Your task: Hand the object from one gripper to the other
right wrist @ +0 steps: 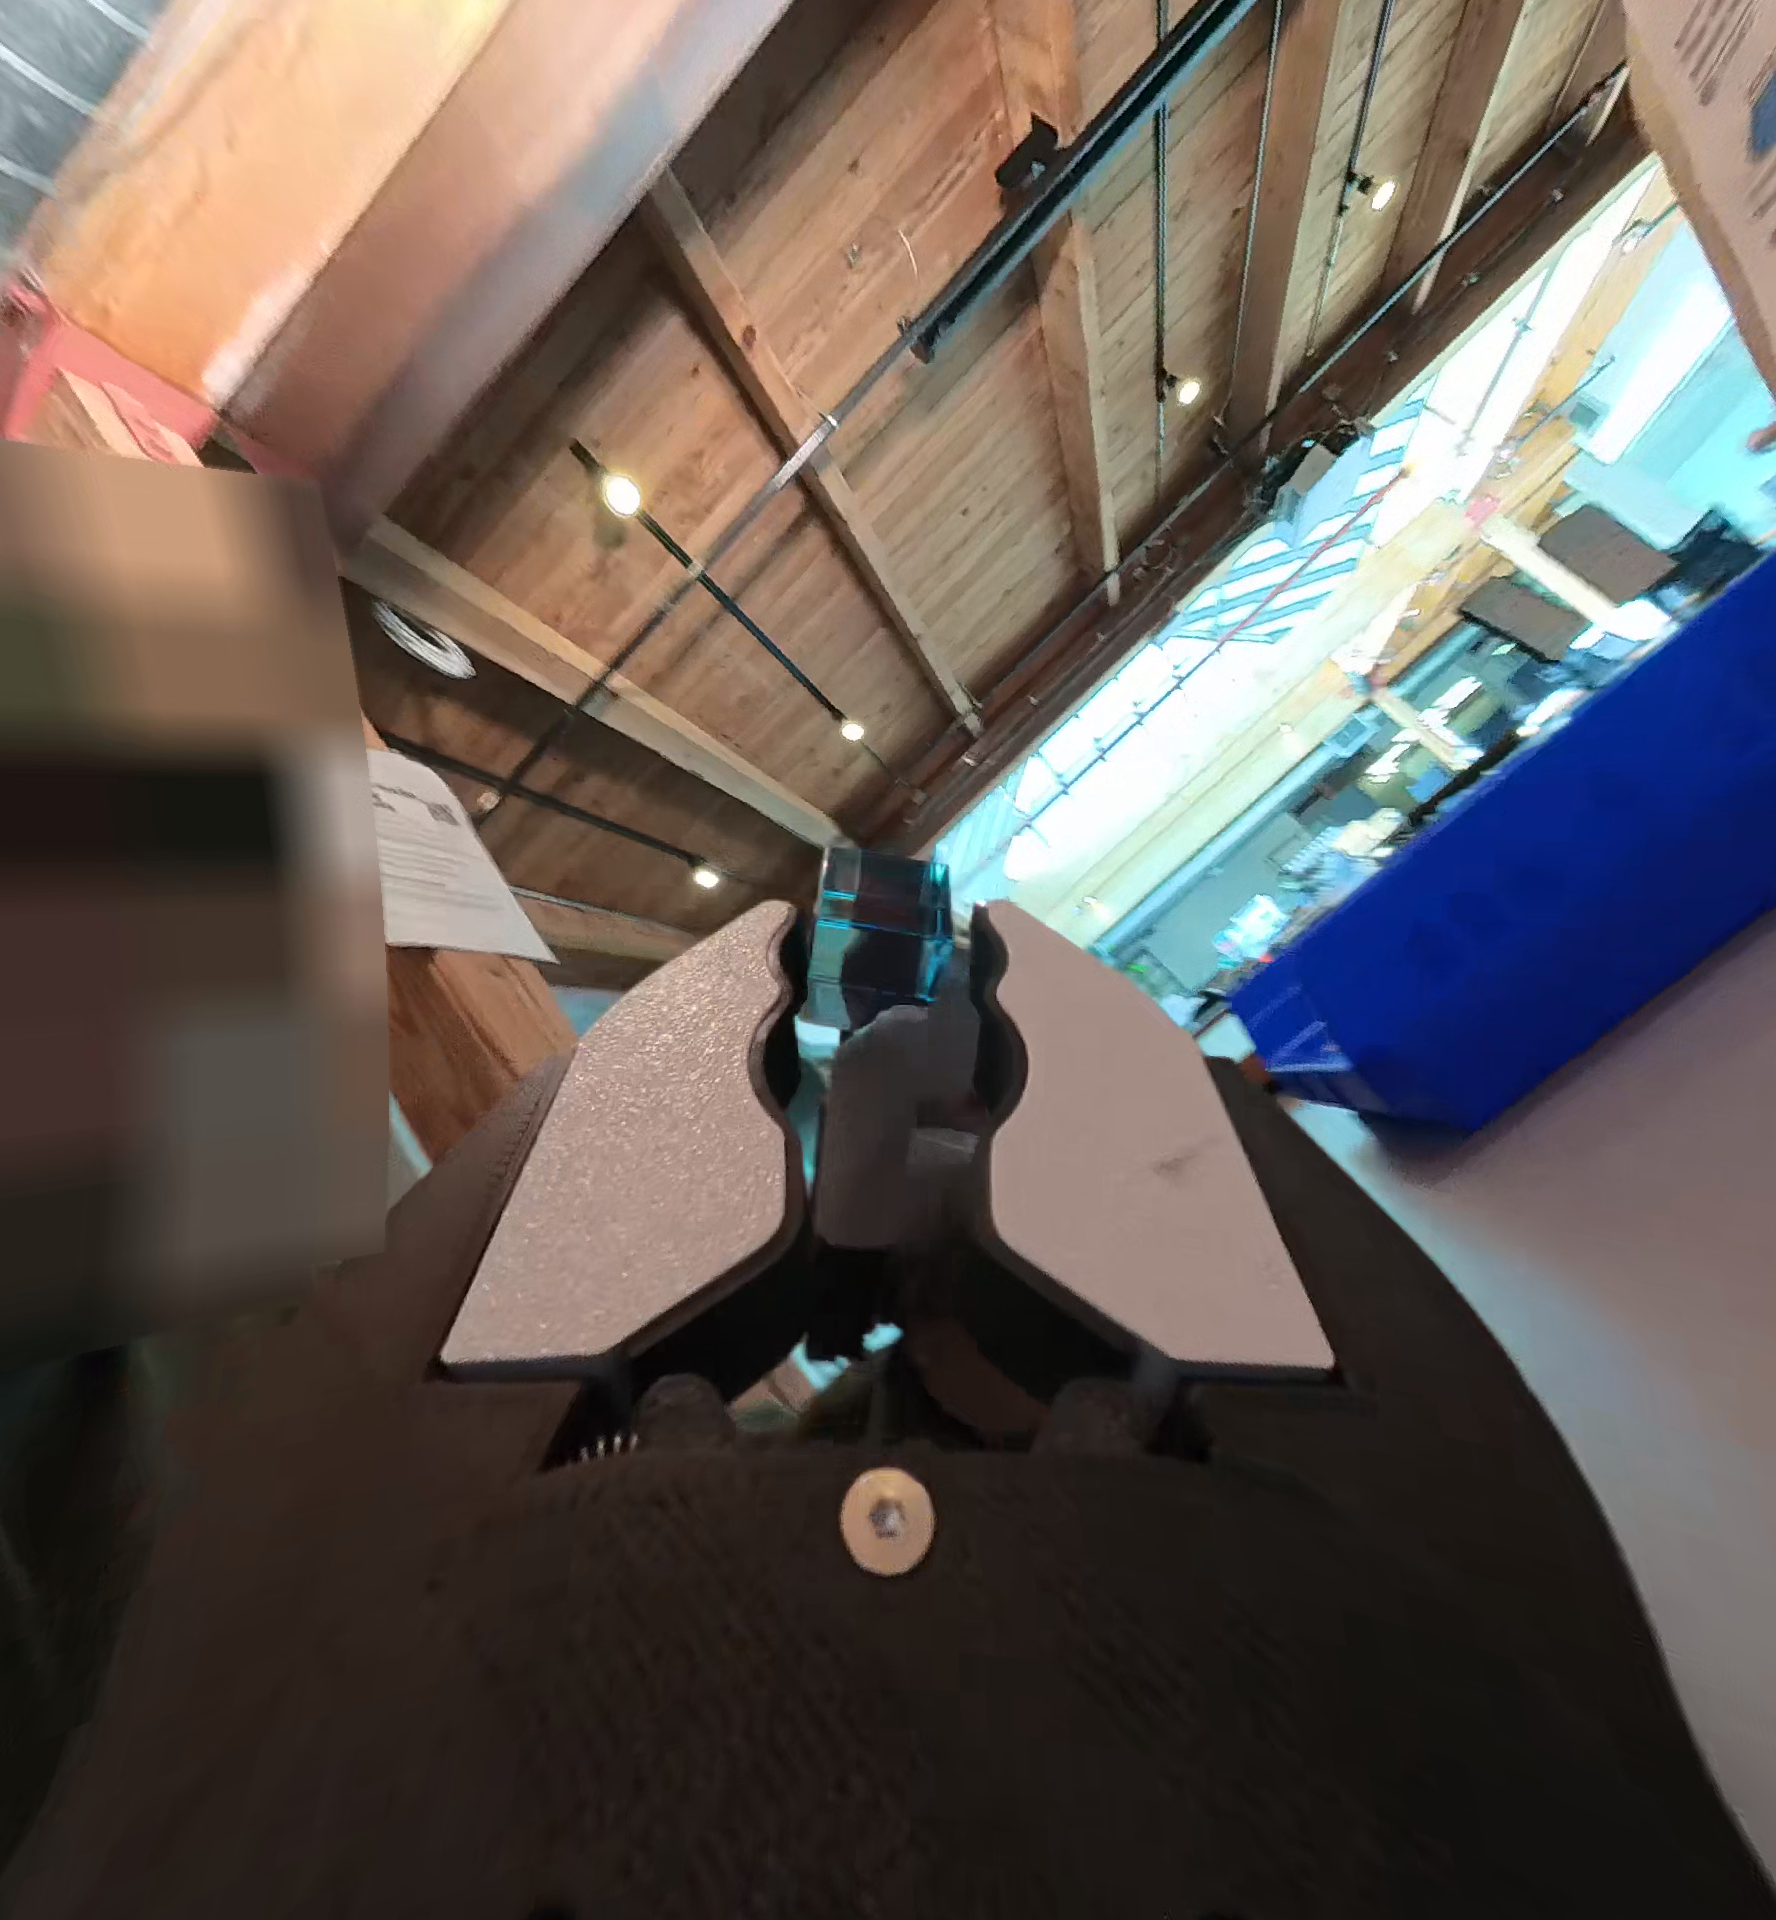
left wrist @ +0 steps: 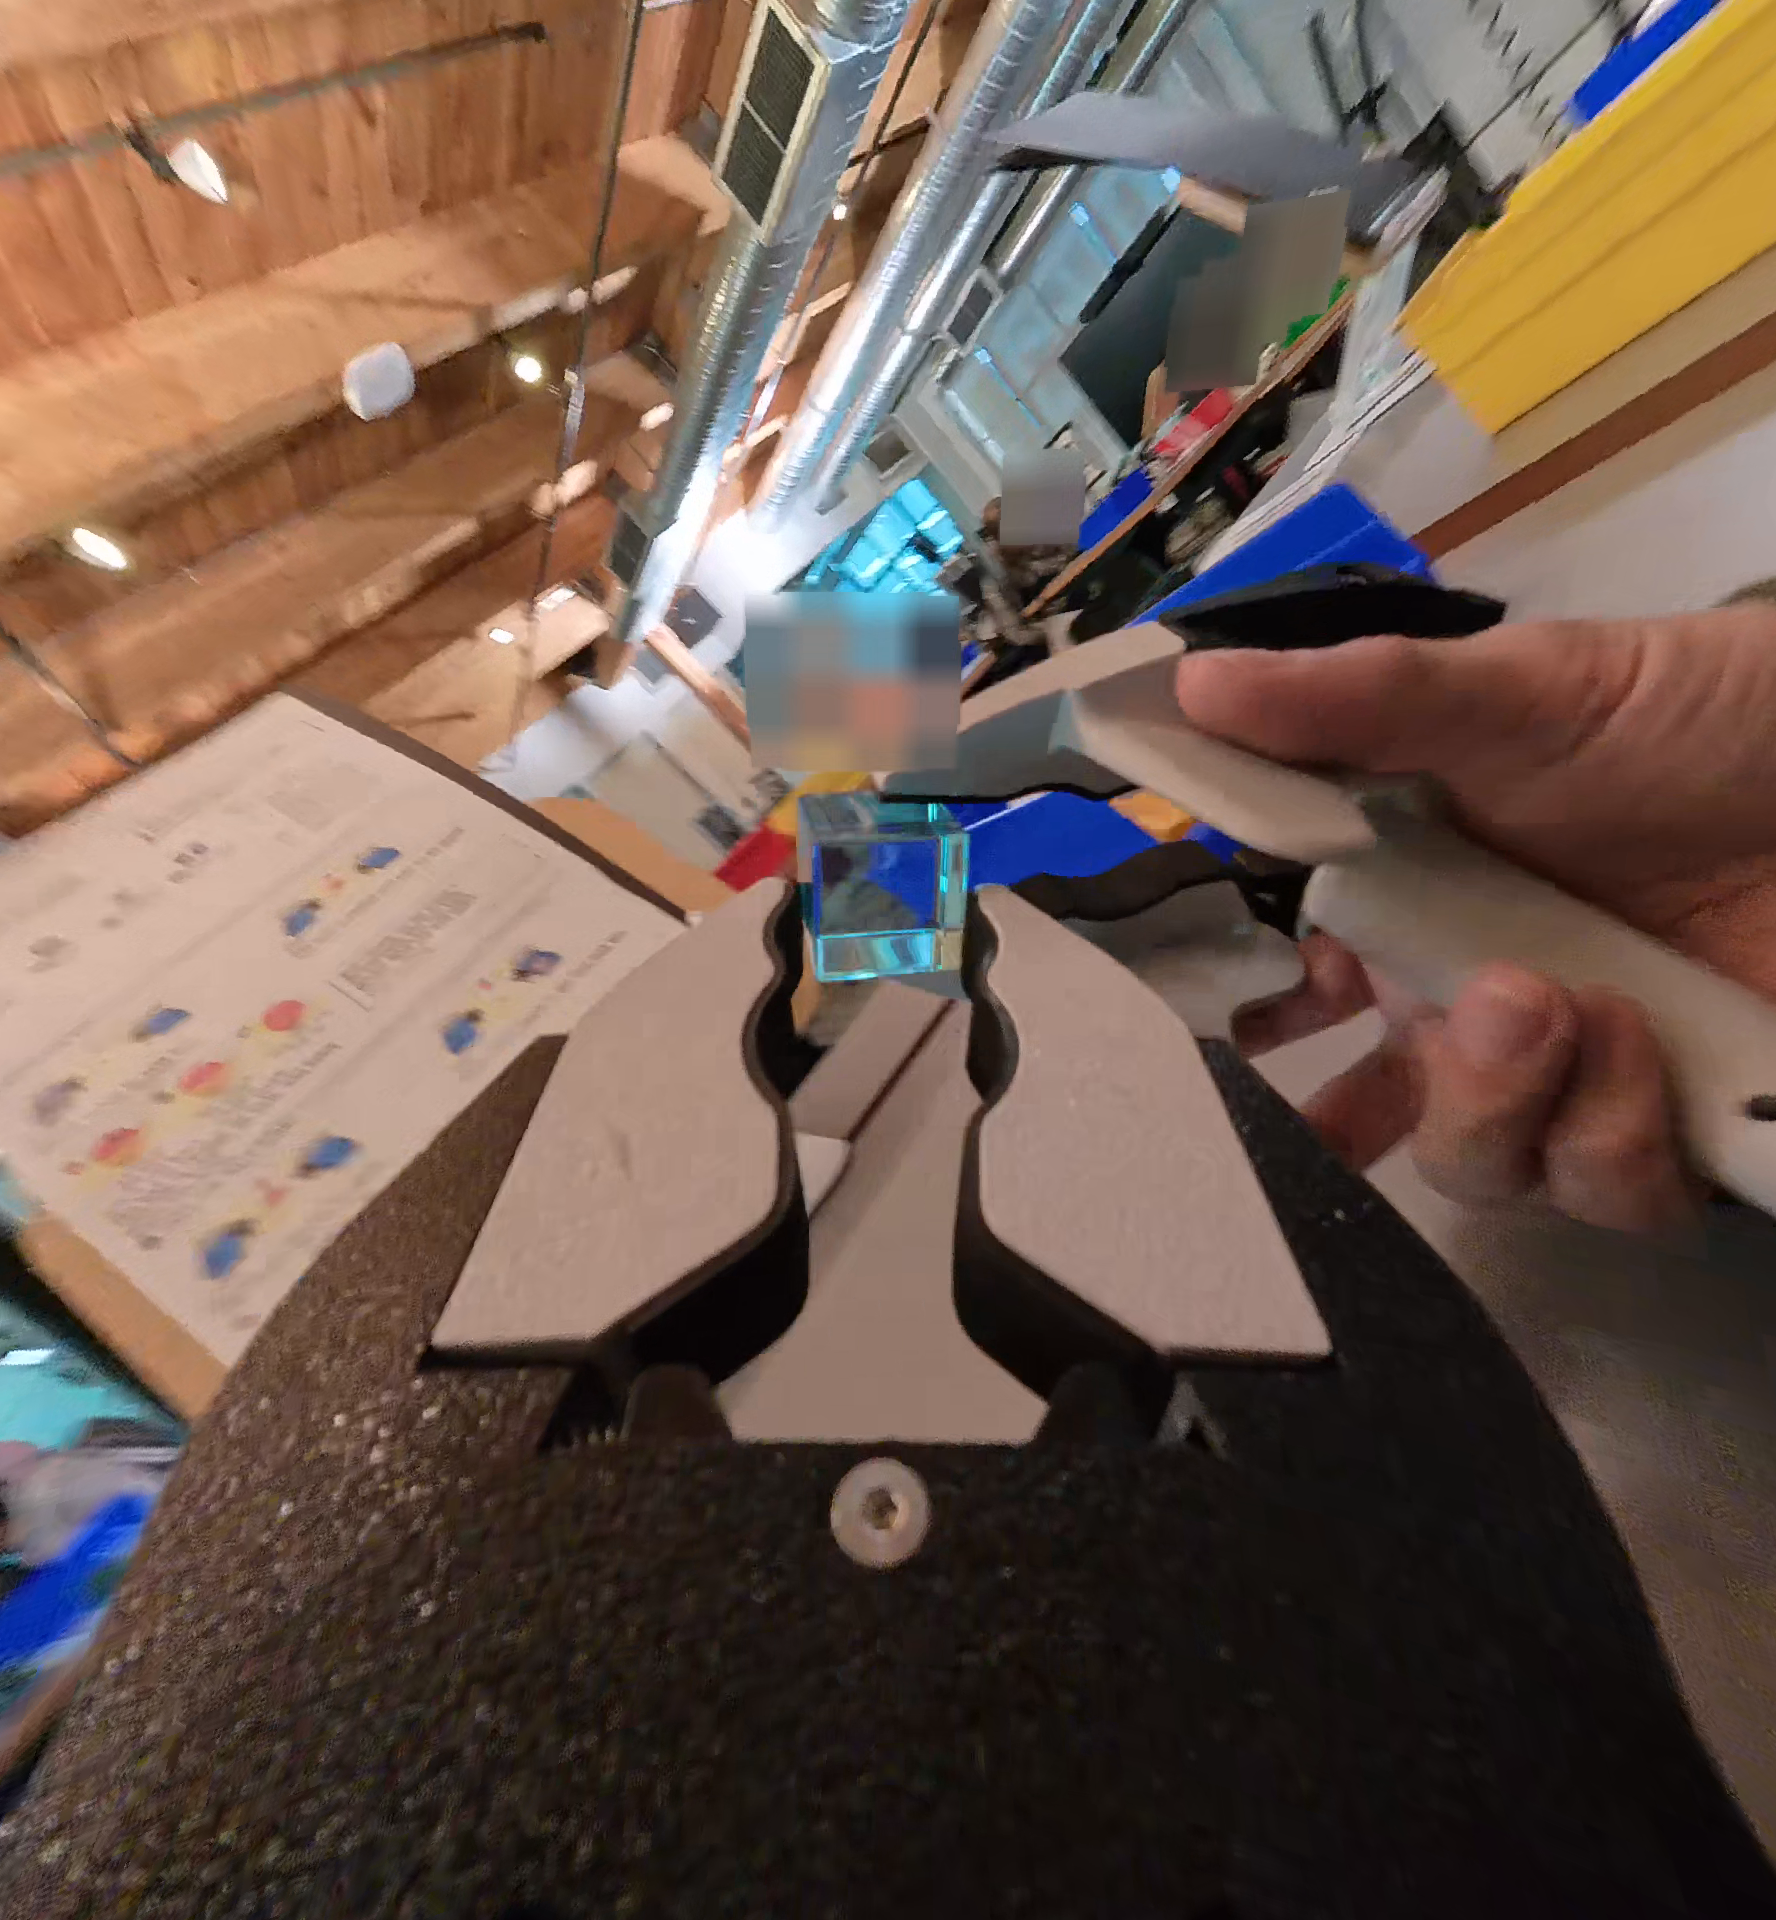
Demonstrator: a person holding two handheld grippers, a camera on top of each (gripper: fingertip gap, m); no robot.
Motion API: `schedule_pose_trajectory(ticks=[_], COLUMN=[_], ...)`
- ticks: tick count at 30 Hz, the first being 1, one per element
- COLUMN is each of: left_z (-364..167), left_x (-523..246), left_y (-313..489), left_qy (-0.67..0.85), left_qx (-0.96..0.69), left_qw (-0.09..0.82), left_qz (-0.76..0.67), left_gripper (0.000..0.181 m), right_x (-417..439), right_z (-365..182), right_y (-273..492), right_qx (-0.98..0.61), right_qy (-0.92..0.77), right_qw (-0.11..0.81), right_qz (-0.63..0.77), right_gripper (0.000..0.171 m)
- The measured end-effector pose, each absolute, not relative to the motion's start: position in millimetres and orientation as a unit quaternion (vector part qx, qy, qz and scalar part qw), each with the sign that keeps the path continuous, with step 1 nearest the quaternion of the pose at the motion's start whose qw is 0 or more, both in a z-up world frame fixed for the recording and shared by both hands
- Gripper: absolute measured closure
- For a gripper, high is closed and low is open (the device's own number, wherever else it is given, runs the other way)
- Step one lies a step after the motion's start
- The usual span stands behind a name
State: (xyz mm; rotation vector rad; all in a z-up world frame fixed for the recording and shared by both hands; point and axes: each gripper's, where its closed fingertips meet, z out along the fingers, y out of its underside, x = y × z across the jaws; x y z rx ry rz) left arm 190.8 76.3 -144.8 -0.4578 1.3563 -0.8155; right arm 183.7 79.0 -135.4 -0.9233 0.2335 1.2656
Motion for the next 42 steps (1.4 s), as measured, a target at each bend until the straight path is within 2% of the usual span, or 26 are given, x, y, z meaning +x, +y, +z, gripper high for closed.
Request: schedule_pose_trajectory(ticks=[2,5,7,10,13,19,23,26,29,32,36,42], left_z=[-146.3,-160.1,-164.5,-164.6,-167.5,-178.6,-178.3,-161.6,-153.5,-159.2,-153.3,-137.9], left_x=[190.2,183.4,173.0,160.8,153.5,152.5,160.4,181.0,185.0,191.0,190.9,184.9], left_y=[79.4,70.1,64.2,61.7,57.9,50.4,55.2,73.7,72.6,68.0,70.3,77.5], left_qy=[0.612,0.653,0.661,0.658,0.664,0.69,0.683,0.624,0.616,0.628,0.607,0.568], left_qx=[-0.23,-0.246,-0.249,-0.252,-0.246,-0.241,-0.254,-0.268,-0.213,-0.182,-0.136,-0.154], left_qw=[0.626,0.465,0.355,0.247,0.198,0.185,0.226,0.408,0.566,0.634,0.728,0.77], left_qz=[-0.426,-0.546,-0.613,-0.665,-0.678,-0.657,-0.647,-0.61,-0.505,-0.412,-0.286,-0.246], left_gripper=[0.153,0.153,0.153,0.153,0.153,0.154,0.154,0.145,0.141,0.137,0.14,0.153], right_x=[192.3,195.9,187.2,167.7,153.3,146.0,150.8,176.9,196.4,204.1,197.4,184.3], right_z=[-138.1,-134.2,-133.0,-141.6,-150.9,-157.5,-157.4,-147.9,-144.3,-138.1,-134.9,-126.7], right_y=[78.5,71.6,66.7,64.2,66.2,69.2,72.0,78.8,81.0,78.5,78.9,76.4], right_qx=[-0.448,-0.492,-0.523,-0.57,-0.592,-0.593,-0.604,-0.584,-0.536,-0.461,-0.4,-0.34], right_qy=[0.092,0.024,-0.045,-0.139,-0.183,-0.187,-0.182,-0.089,0.021,0.102,0.144,0.152], right_qw=[0.725,0.765,0.775,0.758,0.744,0.74,0.738,0.774,0.787,0.778,0.743,0.72], right_qz=[0.516,0.415,0.351,0.283,0.251,0.258,0.239,0.228,0.304,0.415,0.517,0.585], right_gripper=[0.13,0.127,0.127,0.132,0.136,0.144,0.145,0.144,0.144,0.145,0.144,0.144])
